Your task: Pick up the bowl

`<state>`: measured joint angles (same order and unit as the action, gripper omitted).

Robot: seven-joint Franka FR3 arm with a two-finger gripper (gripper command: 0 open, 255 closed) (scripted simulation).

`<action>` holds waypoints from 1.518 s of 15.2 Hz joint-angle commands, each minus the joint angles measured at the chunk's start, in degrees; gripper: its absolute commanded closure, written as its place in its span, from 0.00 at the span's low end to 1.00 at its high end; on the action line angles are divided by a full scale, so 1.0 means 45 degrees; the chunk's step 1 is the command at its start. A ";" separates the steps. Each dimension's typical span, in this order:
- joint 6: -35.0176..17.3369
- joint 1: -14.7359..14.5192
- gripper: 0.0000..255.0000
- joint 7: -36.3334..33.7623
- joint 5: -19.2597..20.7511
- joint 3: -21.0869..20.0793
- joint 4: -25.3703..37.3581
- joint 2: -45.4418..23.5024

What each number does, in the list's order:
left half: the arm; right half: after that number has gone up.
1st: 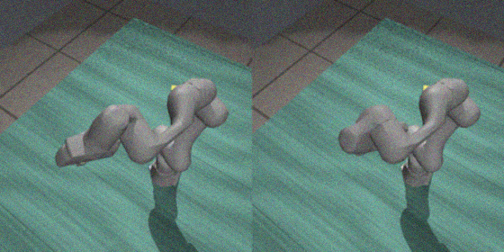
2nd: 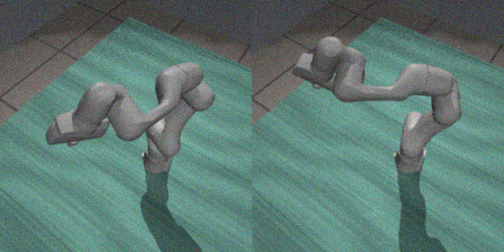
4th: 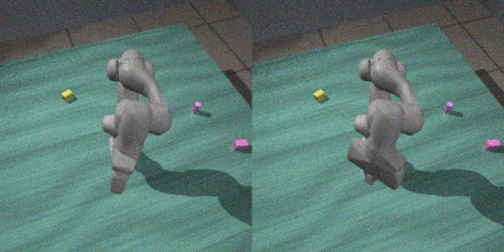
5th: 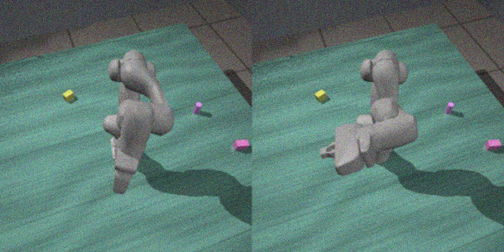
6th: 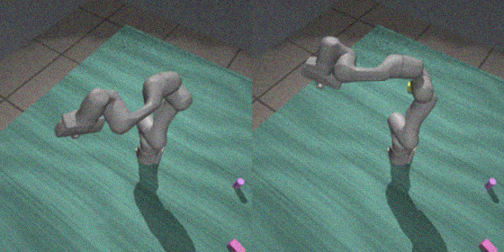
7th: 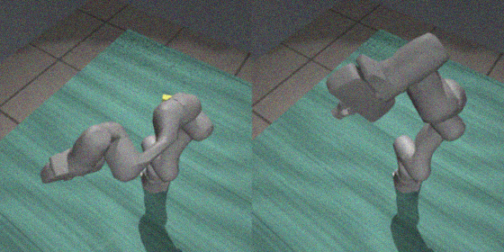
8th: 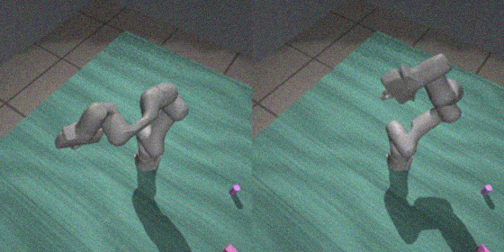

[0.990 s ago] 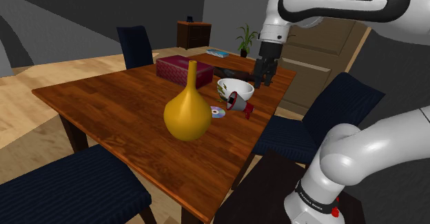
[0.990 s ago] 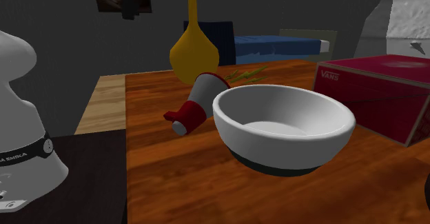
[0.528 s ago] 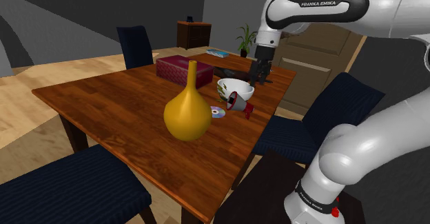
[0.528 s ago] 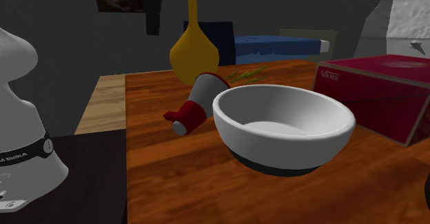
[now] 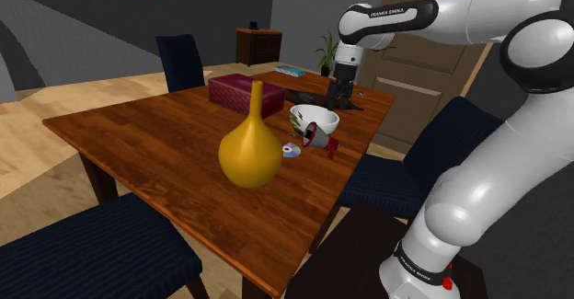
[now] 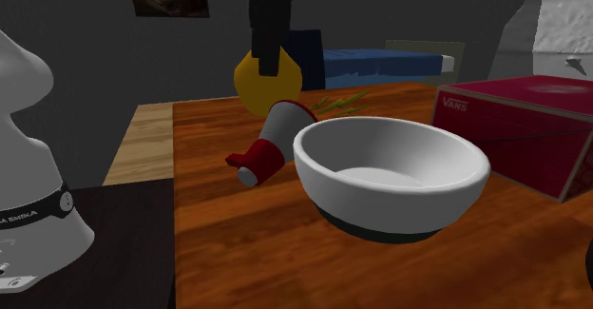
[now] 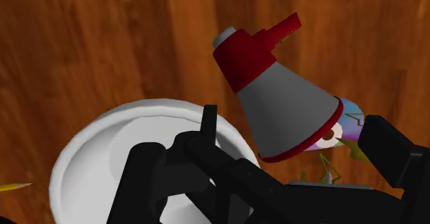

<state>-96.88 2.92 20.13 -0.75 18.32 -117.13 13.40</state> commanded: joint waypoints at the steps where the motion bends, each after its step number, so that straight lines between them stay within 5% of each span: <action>1: -0.0208 0.0123 0.00 0.0646 -0.0175 0.0391 0.0735 -0.0988; 9: -0.0229 0.0956 0.00 0.2812 -0.1503 0.1309 0.4295 -0.4962; 17: 0.0998 0.2792 0.00 0.4330 -0.3170 0.1355 0.9687 -0.9543; 23: 0.0228 0.2782 0.00 0.4446 -0.3238 0.1291 0.9076 -0.9722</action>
<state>-94.96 15.57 40.08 -15.26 24.18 -75.48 -30.26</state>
